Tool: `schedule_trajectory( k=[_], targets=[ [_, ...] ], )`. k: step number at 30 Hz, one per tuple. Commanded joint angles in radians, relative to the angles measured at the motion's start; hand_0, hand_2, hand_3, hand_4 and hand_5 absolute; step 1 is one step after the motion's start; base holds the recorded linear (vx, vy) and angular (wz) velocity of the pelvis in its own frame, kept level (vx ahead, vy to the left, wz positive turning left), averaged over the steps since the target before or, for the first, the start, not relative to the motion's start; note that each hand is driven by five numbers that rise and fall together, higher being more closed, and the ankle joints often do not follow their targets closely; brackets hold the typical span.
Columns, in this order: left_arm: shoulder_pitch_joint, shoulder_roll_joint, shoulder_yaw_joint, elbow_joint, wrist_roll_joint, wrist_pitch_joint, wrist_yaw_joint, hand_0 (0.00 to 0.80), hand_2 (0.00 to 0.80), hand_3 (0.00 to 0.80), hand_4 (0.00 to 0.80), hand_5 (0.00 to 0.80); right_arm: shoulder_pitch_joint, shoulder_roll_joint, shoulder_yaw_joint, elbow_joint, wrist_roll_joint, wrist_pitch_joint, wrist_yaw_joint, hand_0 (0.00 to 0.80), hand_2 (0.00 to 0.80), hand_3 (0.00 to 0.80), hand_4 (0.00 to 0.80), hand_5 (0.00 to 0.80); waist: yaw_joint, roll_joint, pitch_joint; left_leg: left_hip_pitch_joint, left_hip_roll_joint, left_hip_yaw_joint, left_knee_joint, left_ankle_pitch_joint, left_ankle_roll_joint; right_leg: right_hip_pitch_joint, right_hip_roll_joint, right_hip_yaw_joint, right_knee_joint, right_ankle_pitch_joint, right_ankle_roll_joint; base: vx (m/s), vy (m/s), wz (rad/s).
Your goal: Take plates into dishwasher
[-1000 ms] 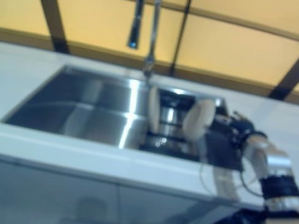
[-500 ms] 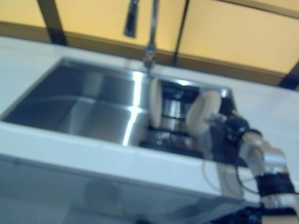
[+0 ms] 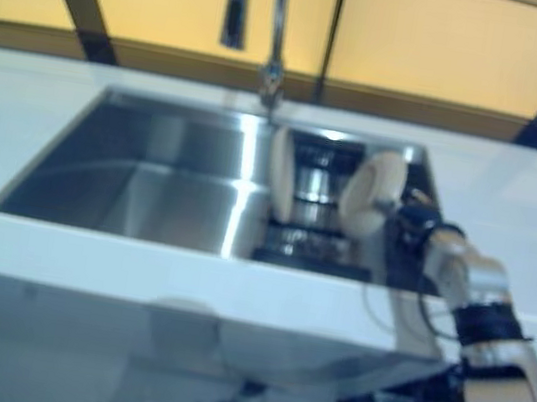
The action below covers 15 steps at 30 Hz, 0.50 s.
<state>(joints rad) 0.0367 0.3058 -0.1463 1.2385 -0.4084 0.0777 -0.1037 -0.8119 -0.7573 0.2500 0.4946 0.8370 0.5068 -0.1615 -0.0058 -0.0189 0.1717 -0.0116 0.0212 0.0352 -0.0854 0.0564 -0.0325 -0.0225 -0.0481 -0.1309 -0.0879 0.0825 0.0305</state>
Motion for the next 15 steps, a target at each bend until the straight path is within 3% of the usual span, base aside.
schedule_trajectory(
  k=[1, 13, 14, 15],
  targets=[
    [-0.038, 0.019, -0.055, 0.037, -0.019, -0.007, 0.008, 0.0, 0.0, 0.0, 0.0, 0.0, -0.127, -0.003, 0.038, -0.013, 0.016, -0.048, -0.016, 0.0, 0.0, 0.0, 0.0, 0.0, 0.034, -0.021, -0.017, -0.004, -0.036, 0.025, -0.002, -0.062, 0.032, 0.01, 0.006, -0.009, 0.001, -0.052, 0.03, 0.03, 0.009, 0.05],
    [-0.027, 0.018, -0.057, 0.034, -0.033, -0.007, 0.011, 0.0, 0.0, 0.0, 0.0, 0.0, -0.167, 0.003, 0.063, -0.028, -0.009, -0.016, -0.045, 0.0, 0.0, 0.0, 0.0, 0.0, 0.046, -0.024, -0.012, -0.003, -0.037, 0.019, -0.002, -0.062, 0.033, 0.015, 0.002, -0.015, 0.001, -0.053, 0.032, 0.012, 0.005, 0.02],
    [-0.027, 0.016, -0.056, 0.033, -0.033, -0.007, 0.012, 0.0, 0.0, 0.0, 0.0, 0.0, -0.172, 0.004, 0.068, -0.027, -0.013, -0.01, -0.052, 0.104, 0.104, 0.104, 0.104, 0.104, 0.048, -0.025, -0.012, -0.003, -0.037, 0.019, -0.002, -0.062, 0.033, 0.014, 0.002, -0.016, 0.001, -0.053, 0.032, 0.0, 0.0, 0.0],
    [-0.027, 0.015, -0.057, 0.034, -0.035, -0.006, 0.013, 0.0, 0.0, 0.0, 0.0, 0.0, -0.179, 0.004, 0.073, -0.018, -0.02, -0.007, -0.056, 0.37, 0.37, 0.37, 0.37, 0.37, 0.049, -0.025, -0.011, -0.003, -0.037, 0.018, -0.002, -0.062, 0.033, 0.014, 0.002, -0.017, 0.001, -0.053, 0.032, 0.0, 0.0, 0.0]
  ],
)
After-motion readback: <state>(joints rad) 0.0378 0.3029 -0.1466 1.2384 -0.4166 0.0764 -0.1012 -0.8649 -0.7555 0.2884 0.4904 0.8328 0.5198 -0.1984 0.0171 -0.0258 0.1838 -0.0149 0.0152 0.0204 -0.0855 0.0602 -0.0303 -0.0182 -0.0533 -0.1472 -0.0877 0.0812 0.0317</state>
